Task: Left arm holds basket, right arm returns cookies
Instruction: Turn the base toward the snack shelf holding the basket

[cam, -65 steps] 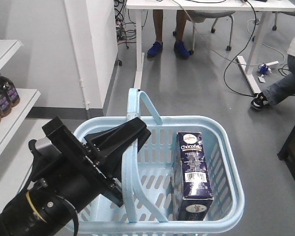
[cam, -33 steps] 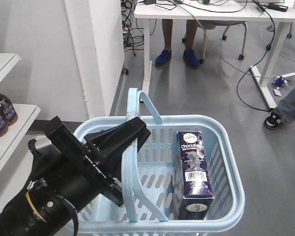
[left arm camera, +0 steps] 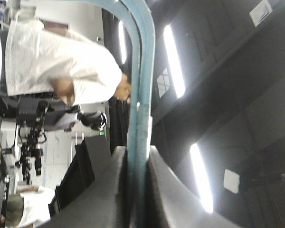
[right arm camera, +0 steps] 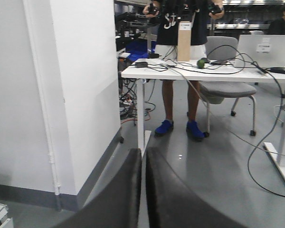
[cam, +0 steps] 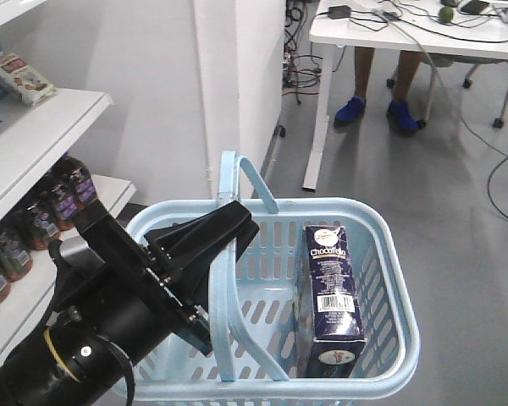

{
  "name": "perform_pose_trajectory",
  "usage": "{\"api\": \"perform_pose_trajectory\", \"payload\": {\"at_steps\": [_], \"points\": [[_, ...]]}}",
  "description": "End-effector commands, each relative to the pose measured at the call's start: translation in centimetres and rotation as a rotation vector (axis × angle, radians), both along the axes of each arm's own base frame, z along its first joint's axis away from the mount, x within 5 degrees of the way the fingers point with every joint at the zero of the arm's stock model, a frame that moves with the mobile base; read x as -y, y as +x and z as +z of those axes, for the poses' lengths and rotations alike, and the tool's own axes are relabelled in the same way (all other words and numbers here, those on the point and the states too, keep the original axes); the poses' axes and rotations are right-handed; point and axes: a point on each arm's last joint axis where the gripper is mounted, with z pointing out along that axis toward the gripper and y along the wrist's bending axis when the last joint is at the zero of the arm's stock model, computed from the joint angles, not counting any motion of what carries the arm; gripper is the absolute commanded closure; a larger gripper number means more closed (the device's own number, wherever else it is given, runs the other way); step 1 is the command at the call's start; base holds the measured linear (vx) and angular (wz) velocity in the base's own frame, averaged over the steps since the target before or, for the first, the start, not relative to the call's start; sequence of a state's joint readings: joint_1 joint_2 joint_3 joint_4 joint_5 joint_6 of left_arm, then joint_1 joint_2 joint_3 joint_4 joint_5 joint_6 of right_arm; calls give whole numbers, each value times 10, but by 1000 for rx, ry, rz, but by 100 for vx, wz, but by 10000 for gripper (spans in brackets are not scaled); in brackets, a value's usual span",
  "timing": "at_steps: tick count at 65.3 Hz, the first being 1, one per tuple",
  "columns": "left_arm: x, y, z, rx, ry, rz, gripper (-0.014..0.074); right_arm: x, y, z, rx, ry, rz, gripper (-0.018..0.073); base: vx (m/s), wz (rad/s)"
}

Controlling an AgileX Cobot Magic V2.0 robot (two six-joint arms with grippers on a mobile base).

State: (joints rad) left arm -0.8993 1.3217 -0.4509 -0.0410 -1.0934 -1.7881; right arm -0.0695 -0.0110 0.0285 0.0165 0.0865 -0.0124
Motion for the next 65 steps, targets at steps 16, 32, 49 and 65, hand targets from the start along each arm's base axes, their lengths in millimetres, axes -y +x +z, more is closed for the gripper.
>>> {"api": "perform_pose_trajectory", "payload": {"at_steps": [16, 32, 49, 65], "points": [[-5, -5, 28, 124, -160, -1, 599, 0, 0, 1, 66, -15, -1, 565, 6, 46], [-5, -5, 28, 124, -160, -1, 599, 0, 0, 1, 66, -15, -1, 565, 3, 56], [-5, -5, 28, 124, -160, -1, 599, 0, 0, 1, 66, -15, -1, 565, 1, 66], [-5, -5, 28, 124, -160, -1, 599, 0, 0, 1, 66, -16, -1, 565, 1, 65]]}}
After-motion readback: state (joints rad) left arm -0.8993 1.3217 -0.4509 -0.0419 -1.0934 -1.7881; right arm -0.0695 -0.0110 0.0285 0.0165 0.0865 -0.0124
